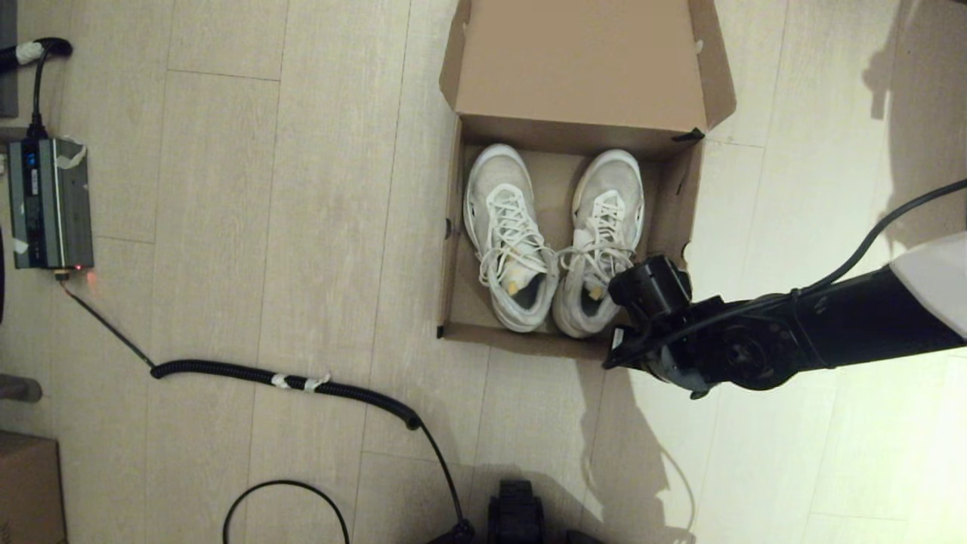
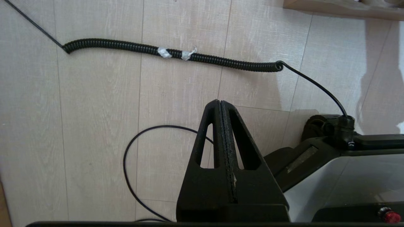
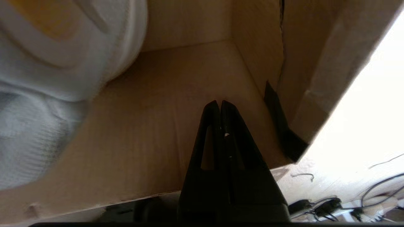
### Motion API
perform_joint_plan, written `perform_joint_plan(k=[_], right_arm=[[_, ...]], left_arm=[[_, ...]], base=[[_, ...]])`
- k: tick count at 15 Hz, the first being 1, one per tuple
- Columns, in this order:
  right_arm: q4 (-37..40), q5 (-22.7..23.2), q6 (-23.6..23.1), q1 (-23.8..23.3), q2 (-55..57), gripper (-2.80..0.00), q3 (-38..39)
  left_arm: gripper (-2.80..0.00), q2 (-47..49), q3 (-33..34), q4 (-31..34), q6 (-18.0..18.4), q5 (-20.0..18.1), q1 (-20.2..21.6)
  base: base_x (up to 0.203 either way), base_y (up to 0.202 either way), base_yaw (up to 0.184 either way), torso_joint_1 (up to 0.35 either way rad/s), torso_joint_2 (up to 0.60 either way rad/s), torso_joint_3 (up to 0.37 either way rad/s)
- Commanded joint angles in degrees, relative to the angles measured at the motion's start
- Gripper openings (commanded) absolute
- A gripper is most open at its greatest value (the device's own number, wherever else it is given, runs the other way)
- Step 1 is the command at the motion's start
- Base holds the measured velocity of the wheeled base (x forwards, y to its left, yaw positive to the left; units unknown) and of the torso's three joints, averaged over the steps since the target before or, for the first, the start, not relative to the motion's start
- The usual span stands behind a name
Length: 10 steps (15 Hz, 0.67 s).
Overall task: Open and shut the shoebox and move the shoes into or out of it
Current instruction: Close the shoe box
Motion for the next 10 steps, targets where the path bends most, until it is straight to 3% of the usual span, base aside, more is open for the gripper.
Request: perform_joint_plan(k=[1,10], right_arm=[[0.15,-0.09,0.23,0.07,0.58,-2.80,1.25],[-2.85,1.24,0.42,0.54,-4.62,-2.80,14.29]], left_arm=[[-2.80,-0.09,0.00,-0.01,-0.04,0.00,0.00],[-2.80,-0.09,0.00,-0.01,-0.04,0.00,0.00]], base=[[0.000,0.000,0.000,0.000,0.00,0.000],[0.000,0.000,0.000,0.000,0.00,0.000]])
